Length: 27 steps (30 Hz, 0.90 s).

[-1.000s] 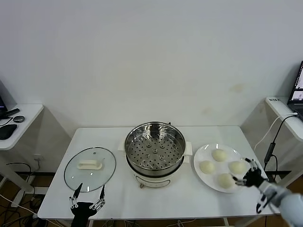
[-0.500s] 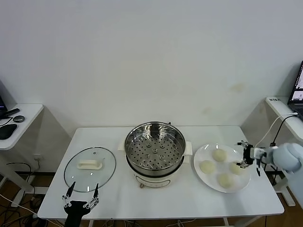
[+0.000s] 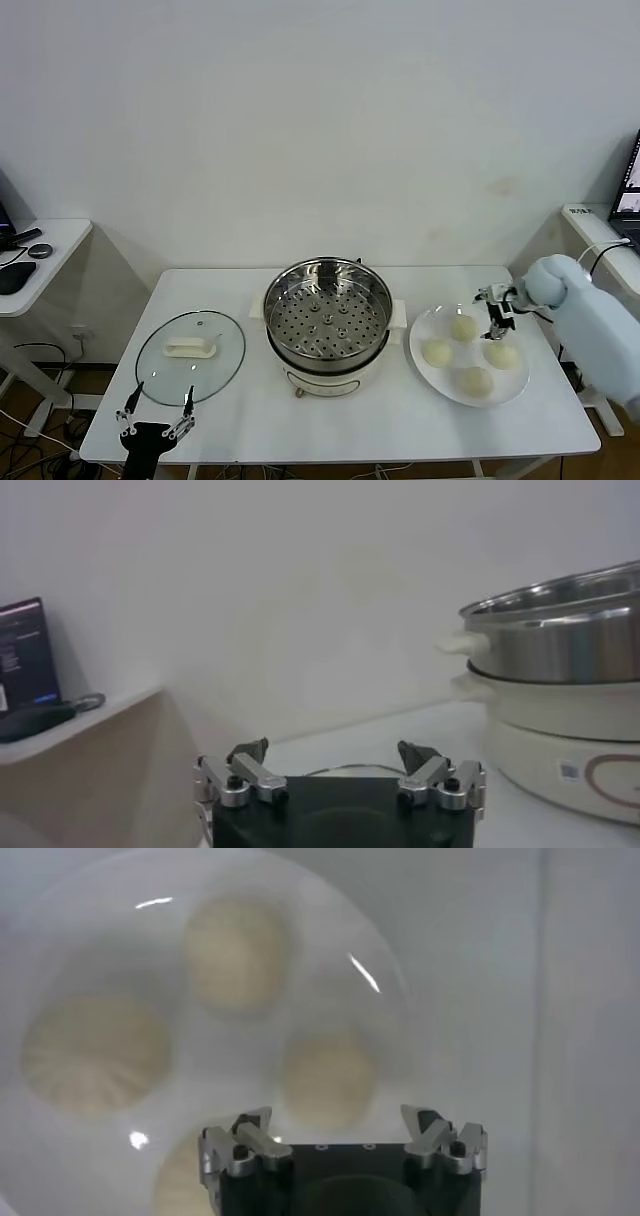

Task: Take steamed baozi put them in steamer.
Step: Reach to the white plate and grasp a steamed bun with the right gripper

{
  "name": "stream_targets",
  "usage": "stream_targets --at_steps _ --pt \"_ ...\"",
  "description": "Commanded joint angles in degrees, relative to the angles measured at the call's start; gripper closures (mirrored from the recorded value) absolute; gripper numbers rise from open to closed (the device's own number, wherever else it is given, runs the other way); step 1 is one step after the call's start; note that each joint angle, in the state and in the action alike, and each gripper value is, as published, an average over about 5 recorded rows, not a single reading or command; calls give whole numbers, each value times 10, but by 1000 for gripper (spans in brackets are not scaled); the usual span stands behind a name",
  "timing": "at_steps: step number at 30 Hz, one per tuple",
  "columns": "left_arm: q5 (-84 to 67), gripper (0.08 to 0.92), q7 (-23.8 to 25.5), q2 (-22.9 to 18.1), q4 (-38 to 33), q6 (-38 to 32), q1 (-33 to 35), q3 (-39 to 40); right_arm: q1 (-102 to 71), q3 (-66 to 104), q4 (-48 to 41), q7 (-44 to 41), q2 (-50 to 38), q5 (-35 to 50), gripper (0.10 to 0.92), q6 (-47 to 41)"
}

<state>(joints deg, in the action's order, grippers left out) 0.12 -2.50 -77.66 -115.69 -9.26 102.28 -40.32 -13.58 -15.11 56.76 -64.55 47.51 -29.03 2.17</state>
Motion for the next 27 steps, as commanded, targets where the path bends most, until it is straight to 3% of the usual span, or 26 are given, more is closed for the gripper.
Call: stream_targets --at_steps 1,15,27 --pt "6 177 0 1 1 0 -1 -8 64 -76 -79 -19 43 -23 203 5" --pt "6 177 0 9 2 -1 -1 -18 56 -71 -108 4 72 -43 211 -12" --pt "10 177 -1 9 -10 0 6 -16 48 -70 -99 17 65 -27 388 -29"
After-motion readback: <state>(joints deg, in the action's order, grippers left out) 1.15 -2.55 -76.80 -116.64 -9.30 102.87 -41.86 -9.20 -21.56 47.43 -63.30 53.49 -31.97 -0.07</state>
